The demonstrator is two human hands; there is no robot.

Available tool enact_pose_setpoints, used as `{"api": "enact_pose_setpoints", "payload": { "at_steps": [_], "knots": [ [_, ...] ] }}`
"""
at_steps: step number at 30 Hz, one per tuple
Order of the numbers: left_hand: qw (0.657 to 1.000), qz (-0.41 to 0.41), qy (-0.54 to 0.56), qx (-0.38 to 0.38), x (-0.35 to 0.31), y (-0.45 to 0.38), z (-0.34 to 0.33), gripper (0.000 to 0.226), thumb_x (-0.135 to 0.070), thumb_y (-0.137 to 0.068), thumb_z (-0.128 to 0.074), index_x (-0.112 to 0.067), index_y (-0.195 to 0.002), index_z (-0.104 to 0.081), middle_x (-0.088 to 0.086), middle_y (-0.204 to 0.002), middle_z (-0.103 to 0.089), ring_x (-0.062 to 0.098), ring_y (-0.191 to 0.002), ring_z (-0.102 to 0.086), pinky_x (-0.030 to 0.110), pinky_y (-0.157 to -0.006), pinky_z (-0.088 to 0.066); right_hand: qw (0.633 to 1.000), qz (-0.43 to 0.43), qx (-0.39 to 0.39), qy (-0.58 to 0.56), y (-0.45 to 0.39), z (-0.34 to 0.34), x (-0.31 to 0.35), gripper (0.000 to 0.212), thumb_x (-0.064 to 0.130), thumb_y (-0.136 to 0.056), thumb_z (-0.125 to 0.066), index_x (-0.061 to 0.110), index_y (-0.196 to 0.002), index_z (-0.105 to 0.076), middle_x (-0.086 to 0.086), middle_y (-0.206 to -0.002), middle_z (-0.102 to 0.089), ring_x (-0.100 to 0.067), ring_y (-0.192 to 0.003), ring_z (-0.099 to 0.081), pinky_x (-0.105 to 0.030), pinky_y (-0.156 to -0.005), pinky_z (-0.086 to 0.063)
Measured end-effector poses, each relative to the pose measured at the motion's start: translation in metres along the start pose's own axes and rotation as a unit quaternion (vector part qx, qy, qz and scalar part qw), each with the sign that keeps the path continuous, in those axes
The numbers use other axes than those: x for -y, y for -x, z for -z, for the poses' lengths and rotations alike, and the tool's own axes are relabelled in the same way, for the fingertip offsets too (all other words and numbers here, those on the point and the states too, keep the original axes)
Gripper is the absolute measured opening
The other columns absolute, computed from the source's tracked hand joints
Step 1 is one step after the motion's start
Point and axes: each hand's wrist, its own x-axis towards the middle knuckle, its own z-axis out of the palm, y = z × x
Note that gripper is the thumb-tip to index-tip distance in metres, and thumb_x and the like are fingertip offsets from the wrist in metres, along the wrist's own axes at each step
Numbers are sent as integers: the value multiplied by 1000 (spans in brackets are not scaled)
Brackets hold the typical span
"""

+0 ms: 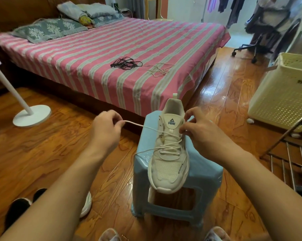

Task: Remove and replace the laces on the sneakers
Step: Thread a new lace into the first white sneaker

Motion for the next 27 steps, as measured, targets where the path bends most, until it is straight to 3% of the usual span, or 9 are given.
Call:
{"api": "enact_pose_setpoints", "payload": {
  "at_steps": [4, 6, 10, 14, 17, 19, 23, 25, 27],
  "knots": [
    [997, 30, -54, 47, -21, 21, -9, 19, -19, -95, -64, -24, -110, -54, -3, -116, -44, 16, -104, -46, 31, -81, -41, 1000, -18, 3, -2, 1, -1, 1, 20, 12, -93, -66, 23, -109, -73, 3, -127, -41, -11, -96, -54, -32, -79, -55],
    [990, 11, -25, 141, -31, 31, -9, 20, -15, -93, -64, -29, -101, -53, -4, -111, -51, 11, -92, -53, 30, -76, -48, 1000, -19, -4, -12, 1, 0, 3, 17, 17, -94, -66, 22, -109, -73, 2, -127, -42, -12, -96, -54, -30, -80, -53],
    [938, 0, -33, 346, -43, 55, -16, 20, -31, -101, -60, -34, -121, -58, -5, -102, -64, 9, -80, -63, 25, -62, -52, 1000, -13, -6, -9, 1, -2, 7, 12, 20, -93, -69, 19, -105, -72, -1, -127, -43, -14, -94, -55, -33, -80, -56],
    [943, 60, -28, 326, -31, 56, -18, 10, -27, -103, -55, -23, -101, -64, -2, -98, -68, 12, -81, -69, 30, -72, -62, 1000, -15, -3, 7, 4, 0, 0, 13, 20, -91, -68, 17, -104, -68, 0, -131, -41, -15, -97, -57, -38, -76, -59],
    [958, 170, 86, 214, -10, 41, -4, 14, -20, -101, -57, -16, -93, -68, 7, -92, -73, 19, -86, -71, 37, -80, -62, 999, -35, -13, 18, 6, 3, -5, 14, 16, -89, -65, 11, -101, -69, -3, -129, -45, -21, -96, -59, -40, -76, -57],
    [899, 299, 299, 116, -2, 33, 6, 15, -14, -102, -55, -8, -100, -68, 14, -100, -74, 25, -93, -74, 41, -88, -61, 999, -43, -9, 25, 6, 2, -3, 17, 11, -87, -62, 10, -101, -71, -4, -127, -48, -26, -96, -60, -42, -76, -56],
    [648, 435, 625, -15, -7, 27, 13, 14, -8, -105, -51, -1, -112, -60, 17, -114, -68, 25, -102, -72, 39, -87, -60, 999, -38, 3, 22, 5, 2, 1, 22, 11, -89, -57, 13, -103, -73, 0, -125, -50, -24, -99, -58, -39, -78, -55],
    [596, 409, 688, -64, -12, 21, 18, 14, -7, -107, -44, -3, -115, -56, 15, -113, -66, 22, -96, -72, 38, -71, -62, 998, -54, 4, 26, 5, 3, -1, 23, 11, -90, -56, 15, -104, -74, 2, -124, -52, -24, -103, -56, -36, -83, -51],
    [609, 355, 707, -52, -25, 20, 28, 12, -3, -106, -41, -7, -110, -53, 13, -99, -64, 21, -82, -74, 37, -65, -62, 998, -53, -24, 19, 4, 6, 1, 25, 18, -90, -55, 16, -106, -74, -1, -127, -53, -25, -114, -52, -39, -88, -49]
  ]
}}
